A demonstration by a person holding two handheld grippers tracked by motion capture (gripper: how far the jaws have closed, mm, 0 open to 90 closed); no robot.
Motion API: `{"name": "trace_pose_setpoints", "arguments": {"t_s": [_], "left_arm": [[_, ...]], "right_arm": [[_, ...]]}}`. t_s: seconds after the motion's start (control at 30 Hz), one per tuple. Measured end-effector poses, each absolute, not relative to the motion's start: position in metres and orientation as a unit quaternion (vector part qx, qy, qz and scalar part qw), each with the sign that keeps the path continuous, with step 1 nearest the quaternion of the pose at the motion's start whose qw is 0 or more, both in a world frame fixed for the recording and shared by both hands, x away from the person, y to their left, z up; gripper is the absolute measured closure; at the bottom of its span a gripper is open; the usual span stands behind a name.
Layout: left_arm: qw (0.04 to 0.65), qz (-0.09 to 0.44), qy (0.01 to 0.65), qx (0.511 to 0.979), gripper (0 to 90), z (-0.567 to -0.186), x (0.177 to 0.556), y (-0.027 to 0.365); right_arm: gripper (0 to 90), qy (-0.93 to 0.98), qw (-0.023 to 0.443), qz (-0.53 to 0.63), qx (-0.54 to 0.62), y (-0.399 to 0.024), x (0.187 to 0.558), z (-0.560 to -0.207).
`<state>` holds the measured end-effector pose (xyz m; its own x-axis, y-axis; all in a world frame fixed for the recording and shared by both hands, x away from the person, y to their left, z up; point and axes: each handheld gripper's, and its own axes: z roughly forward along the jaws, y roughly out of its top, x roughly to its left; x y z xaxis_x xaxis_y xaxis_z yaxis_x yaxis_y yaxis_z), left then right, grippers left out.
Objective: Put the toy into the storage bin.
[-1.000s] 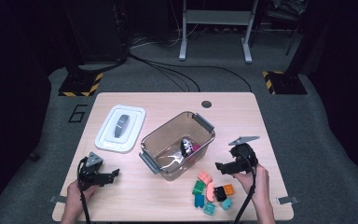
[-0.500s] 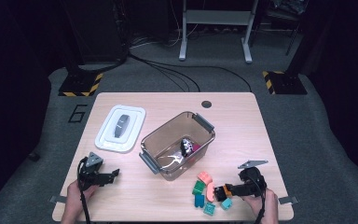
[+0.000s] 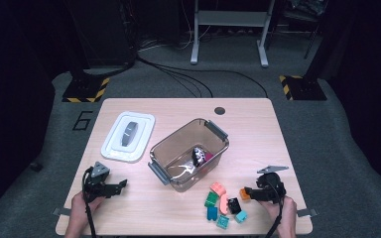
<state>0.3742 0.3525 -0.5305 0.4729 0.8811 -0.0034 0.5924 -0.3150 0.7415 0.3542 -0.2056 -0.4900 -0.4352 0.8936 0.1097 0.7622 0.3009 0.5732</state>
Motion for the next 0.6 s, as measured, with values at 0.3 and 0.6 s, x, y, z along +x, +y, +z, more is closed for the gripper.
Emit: {"name": "trace_pose_setpoints", "arguments": {"t_s": [0.3, 0.6], "left_arm": [[0.349, 0.207, 0.470, 0.784, 13.0, -0.531, 0.374, 0.352], [0.350, 0.206, 0.472, 0.782, 13.0, -0.531, 0.374, 0.352]], "right_arm": [[41.6, 0.806, 0.114, 0.285, 0.507, -0.185, 0.346, -0.488], [55.8, 0.798, 0.134, 0.284, 0.513, -0.190, 0.338, -0.496]]}}
